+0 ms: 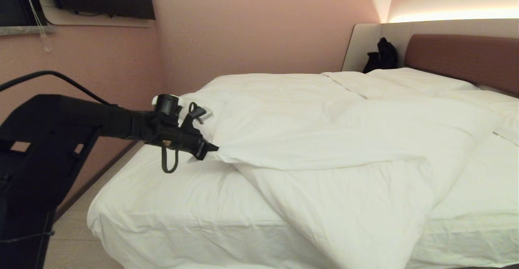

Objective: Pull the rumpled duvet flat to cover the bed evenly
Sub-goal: Flatten the corners of the folded blanket

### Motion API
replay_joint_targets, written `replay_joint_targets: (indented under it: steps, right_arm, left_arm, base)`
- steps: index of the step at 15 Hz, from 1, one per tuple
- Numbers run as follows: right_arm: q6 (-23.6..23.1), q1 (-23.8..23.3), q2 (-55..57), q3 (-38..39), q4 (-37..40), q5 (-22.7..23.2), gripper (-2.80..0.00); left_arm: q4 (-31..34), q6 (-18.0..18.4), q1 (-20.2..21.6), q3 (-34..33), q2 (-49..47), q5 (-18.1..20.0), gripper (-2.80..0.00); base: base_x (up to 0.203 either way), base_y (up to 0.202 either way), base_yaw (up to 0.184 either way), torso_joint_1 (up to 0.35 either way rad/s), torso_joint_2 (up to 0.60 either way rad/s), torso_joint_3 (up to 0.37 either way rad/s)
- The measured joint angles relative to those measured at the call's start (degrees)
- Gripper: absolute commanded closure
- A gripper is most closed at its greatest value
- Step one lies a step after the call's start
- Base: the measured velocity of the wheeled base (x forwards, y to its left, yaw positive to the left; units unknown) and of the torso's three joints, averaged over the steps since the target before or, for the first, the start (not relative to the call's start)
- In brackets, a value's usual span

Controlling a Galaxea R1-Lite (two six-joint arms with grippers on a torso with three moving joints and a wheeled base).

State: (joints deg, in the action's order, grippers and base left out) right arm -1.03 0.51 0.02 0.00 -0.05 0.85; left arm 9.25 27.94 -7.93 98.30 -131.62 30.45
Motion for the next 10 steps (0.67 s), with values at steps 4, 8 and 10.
replay_joint_targets:
  steps: [4, 8, 10]
  right_arm:
    - [0.0, 0.0, 0.0, 0.0, 0.0, 0.0, 0.00]
    - [0.0, 0.0, 0.0, 0.0, 0.0, 0.0, 0.00]
    - [0.0, 0.0, 0.0, 0.0, 0.0, 0.0, 0.00]
  left_arm:
    - [0.1, 0.6, 2.4, -4.7, 6.4, 0.3, 0.00]
    - [0.3, 1.3, 5.0, -9.2, 12.1, 0.4, 0.00]
    - [0.3, 1.8, 6.4, -11.0, 14.4, 0.5, 0.00]
  base:
    - [0.000, 0.000, 0.000, 0.000, 0.00, 0.000]
    - [0.000, 0.000, 0.000, 0.000, 0.00, 0.000]
    - [0.000, 0.000, 0.000, 0.000, 0.00, 0.000]
